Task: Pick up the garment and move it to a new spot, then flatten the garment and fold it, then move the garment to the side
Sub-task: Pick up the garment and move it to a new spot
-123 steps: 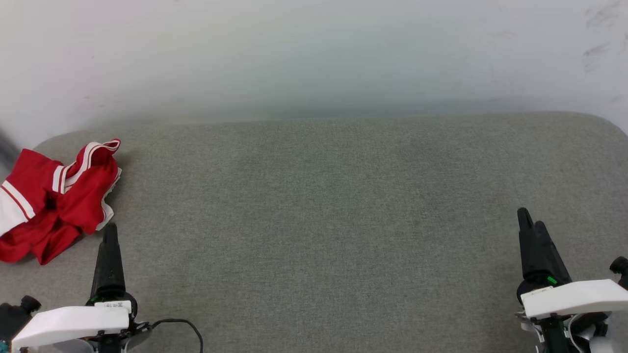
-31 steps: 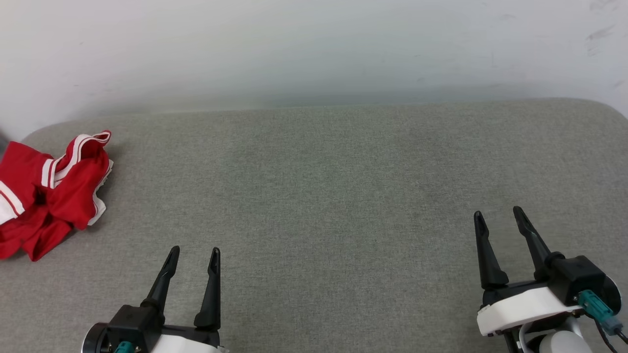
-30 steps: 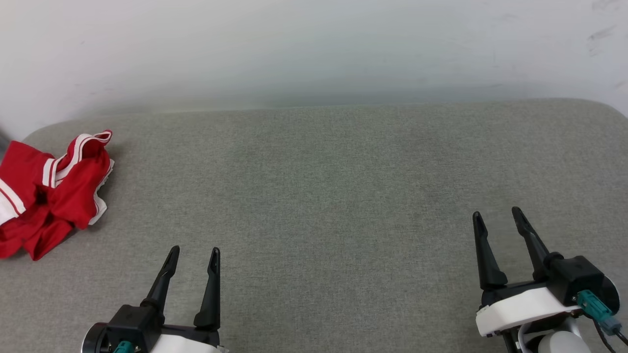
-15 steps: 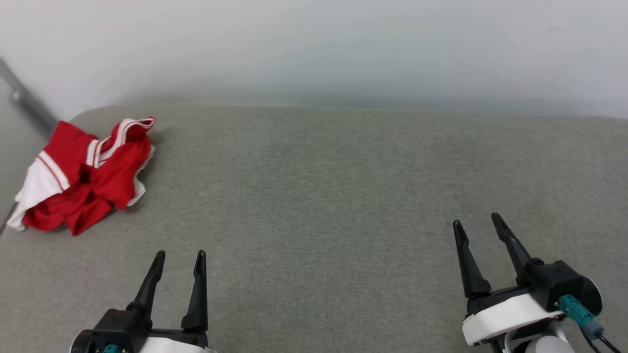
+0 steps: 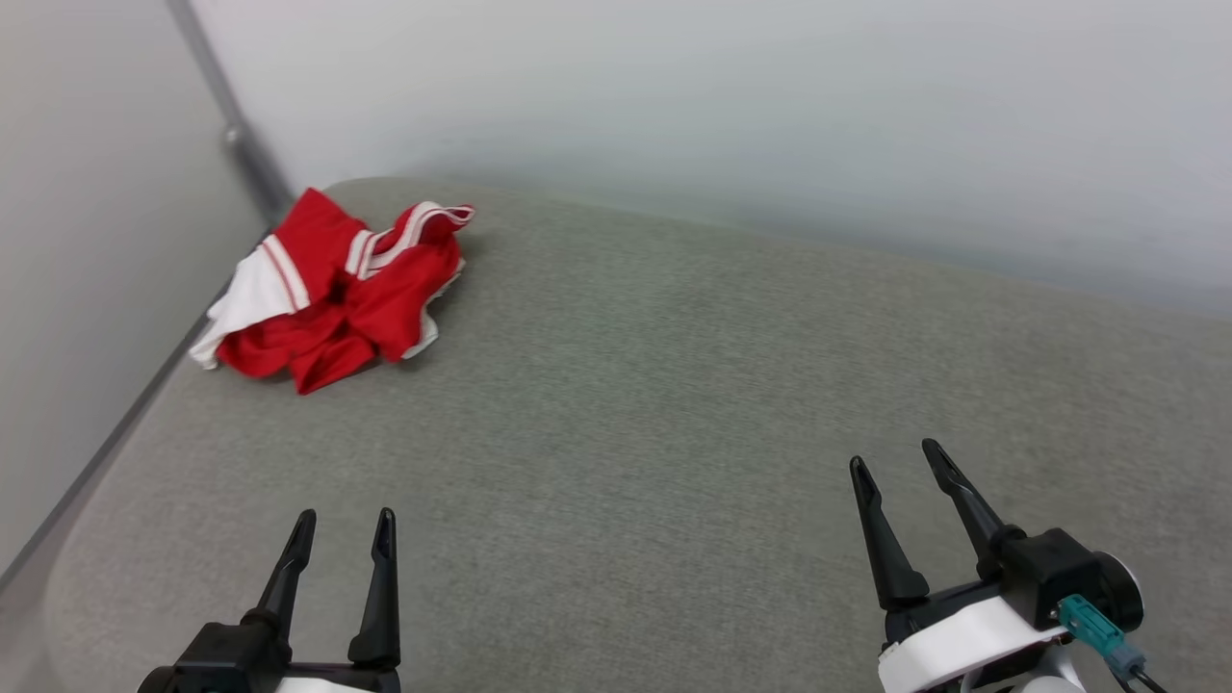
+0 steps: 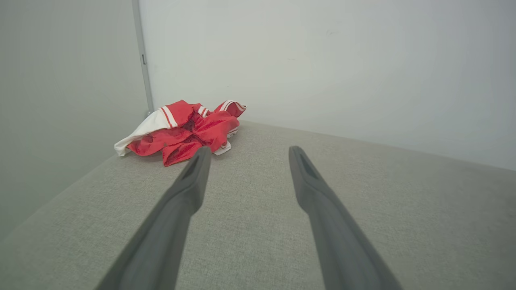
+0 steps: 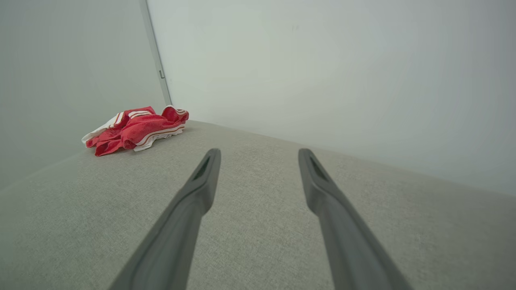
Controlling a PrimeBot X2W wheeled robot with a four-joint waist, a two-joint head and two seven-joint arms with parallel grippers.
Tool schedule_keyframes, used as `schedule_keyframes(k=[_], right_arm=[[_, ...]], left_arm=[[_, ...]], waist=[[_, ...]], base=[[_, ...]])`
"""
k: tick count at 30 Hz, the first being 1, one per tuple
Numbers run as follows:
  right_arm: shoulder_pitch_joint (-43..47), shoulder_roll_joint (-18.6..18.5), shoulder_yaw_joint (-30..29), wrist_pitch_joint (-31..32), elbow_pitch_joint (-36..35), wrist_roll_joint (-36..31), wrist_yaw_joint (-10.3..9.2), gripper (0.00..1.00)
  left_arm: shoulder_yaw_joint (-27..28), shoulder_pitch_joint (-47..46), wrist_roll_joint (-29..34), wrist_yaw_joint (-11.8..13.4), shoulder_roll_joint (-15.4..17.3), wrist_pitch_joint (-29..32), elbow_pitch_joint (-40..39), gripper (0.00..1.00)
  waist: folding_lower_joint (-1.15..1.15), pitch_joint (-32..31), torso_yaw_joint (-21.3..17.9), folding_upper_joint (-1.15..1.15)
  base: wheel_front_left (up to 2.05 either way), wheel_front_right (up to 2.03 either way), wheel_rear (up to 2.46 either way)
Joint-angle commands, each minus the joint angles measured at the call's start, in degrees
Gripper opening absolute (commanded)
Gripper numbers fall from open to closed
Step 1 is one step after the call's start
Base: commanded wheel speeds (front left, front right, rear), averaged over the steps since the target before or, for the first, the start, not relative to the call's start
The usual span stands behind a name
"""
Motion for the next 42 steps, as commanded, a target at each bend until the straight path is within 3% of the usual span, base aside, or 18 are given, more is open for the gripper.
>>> schedule_keyframes(k=[1,10,22,31,42], right_arm=[[0.4,0.1,0.4,-0.1,-0.3,0.2,-0.02,1.00],[1.2,0.1,1.3,-0.1,-0.3,0.9,-0.02,1.00],[1.5,0.1,1.6,-0.1,-0.6,1.5,-0.02,1.00],[0.5,0.1,2.0,-0.1,-1.1,0.8,-0.02,1.00],[-2.9,0.0,-0.2,-0.1,-4.2,-5.4,-0.02,1.00]], left_arm=[[0.2,0.5,0.5,-0.1,0.0,-0.2,-0.1,1.00],[0.0,1.4,1.0,-0.1,0.0,-0.2,-0.5,1.00],[-0.9,1.1,1.7,-0.1,0.0,-0.2,-0.6,1.00],[-0.3,0.7,0.1,-0.1,-0.1,-0.2,-1.2,1.00],[-1.6,-7.8,-3.8,-0.1,0.0,-0.2,-0.5,1.00]], waist=[[0.00,-0.6,2.6,0.00],[0.00,-1.5,8.1,0.00],[0.00,-1.4,10.7,0.00],[0.00,0.4,10.6,0.00],[0.00,10.7,8.4,0.00]], base=[[0.00,0.00,0.00],[0.00,0.00,0.00],[0.00,0.00,0.00],[0.00,0.00,0.00],[0.00,0.00,0.00]])
